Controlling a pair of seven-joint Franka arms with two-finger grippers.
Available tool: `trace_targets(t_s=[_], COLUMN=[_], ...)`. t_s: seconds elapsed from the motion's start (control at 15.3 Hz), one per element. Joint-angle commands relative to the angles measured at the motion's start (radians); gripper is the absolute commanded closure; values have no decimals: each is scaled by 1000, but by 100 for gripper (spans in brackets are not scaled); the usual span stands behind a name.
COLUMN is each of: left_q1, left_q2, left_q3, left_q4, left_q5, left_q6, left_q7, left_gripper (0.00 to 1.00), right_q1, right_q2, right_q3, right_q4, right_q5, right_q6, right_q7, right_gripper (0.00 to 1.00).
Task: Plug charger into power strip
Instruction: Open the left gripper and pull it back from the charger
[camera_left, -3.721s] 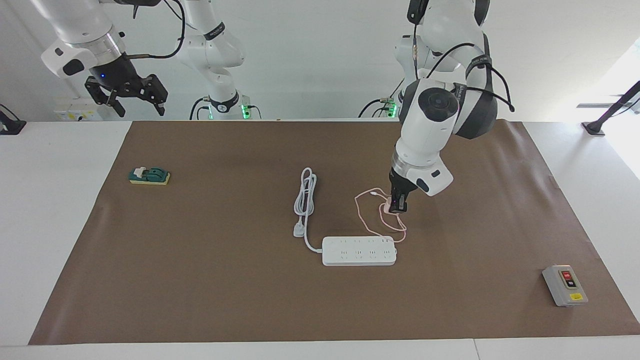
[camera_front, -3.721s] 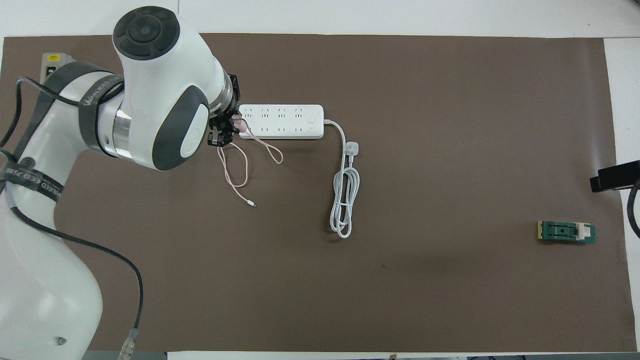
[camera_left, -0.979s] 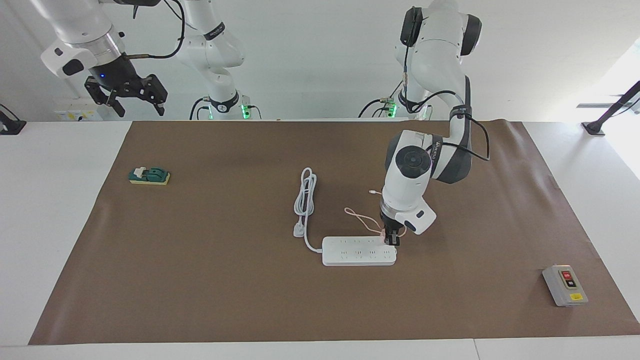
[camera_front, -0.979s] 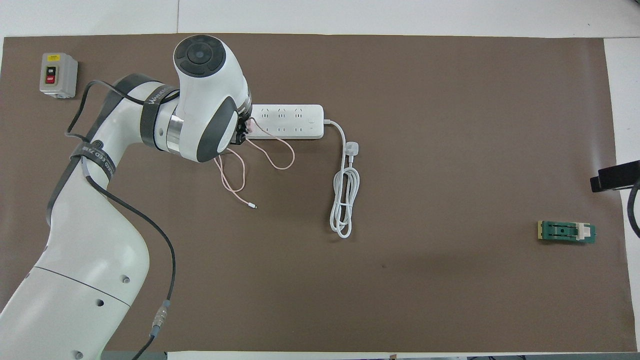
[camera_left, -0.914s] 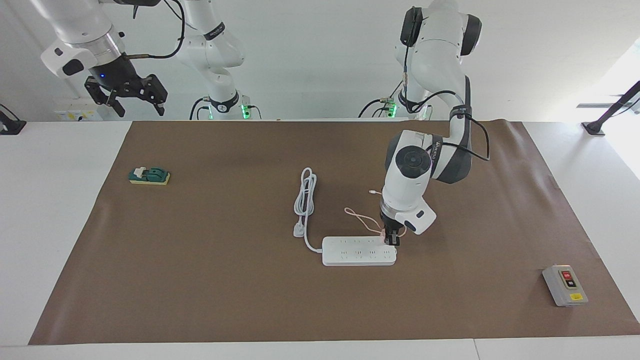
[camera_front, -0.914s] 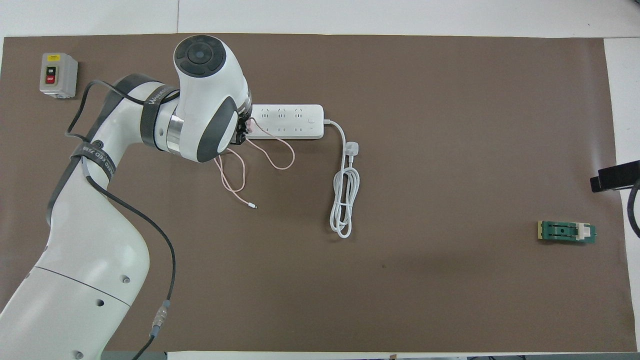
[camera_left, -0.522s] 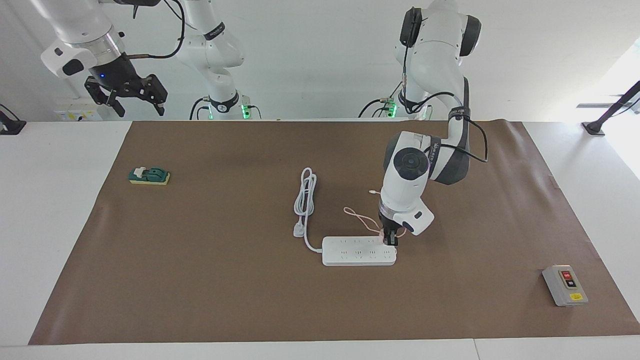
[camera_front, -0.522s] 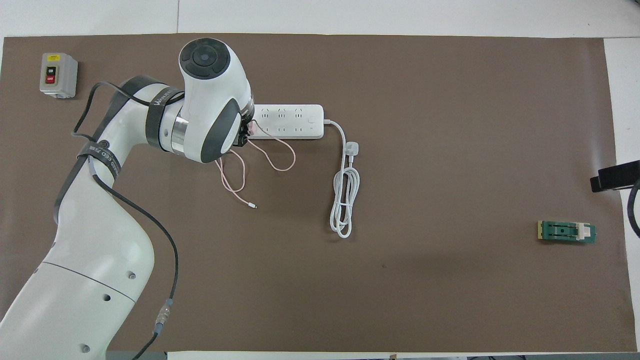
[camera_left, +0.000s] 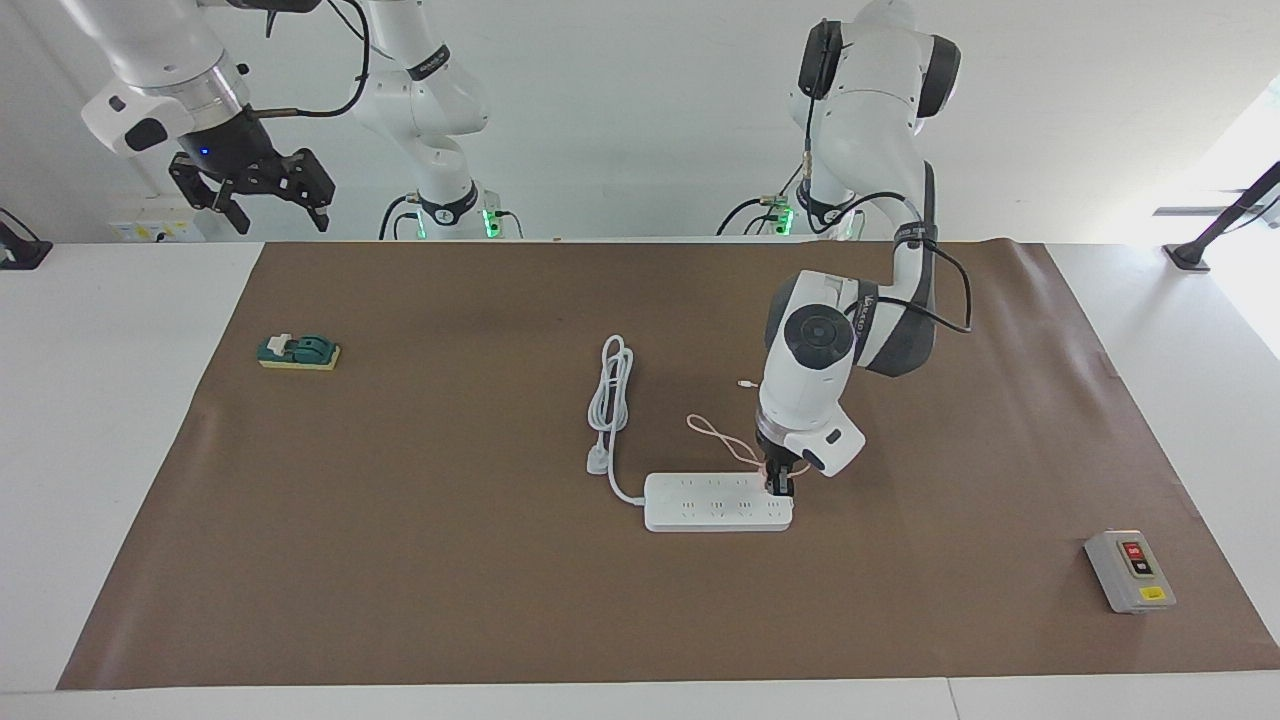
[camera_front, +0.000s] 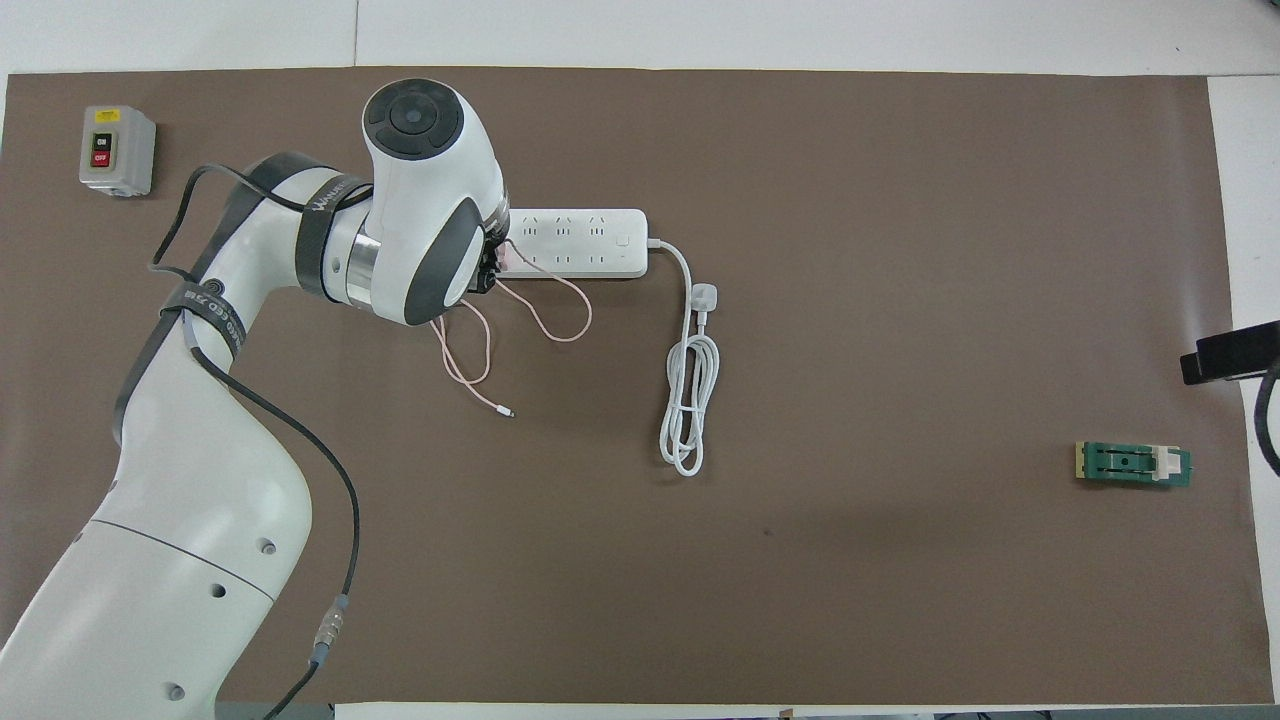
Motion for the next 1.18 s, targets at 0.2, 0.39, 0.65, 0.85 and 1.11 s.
trace_targets(t_s=[0.2,0.39,0.65,0.85,1.11], left_q1=[7,23,50,107,185], left_q2=[-42,-98,-154,-183,-198], left_q3=[5,10,16,13,13], left_q4=[7,13,41,64,102], left_q5=[12,9,13,15,16], left_q6=[-54,-90,-105,-146,-190], left_q7=[131,133,307,538,888], left_gripper=[0,0,0,0,0], right_q1=[-22,-22,-19,-22,-12], right_q2=[-12,-12,-12,-12,-12], right_q3=[16,16,16,16,16], right_q4=[-14,-14,-14,-14,-14], right_q5=[-17,-15,-17,-15,-17], right_q6=[2,5,5,3,9], right_q7=[-8,-8,-6,-8,-6], right_gripper=[0,0,0,0,0])
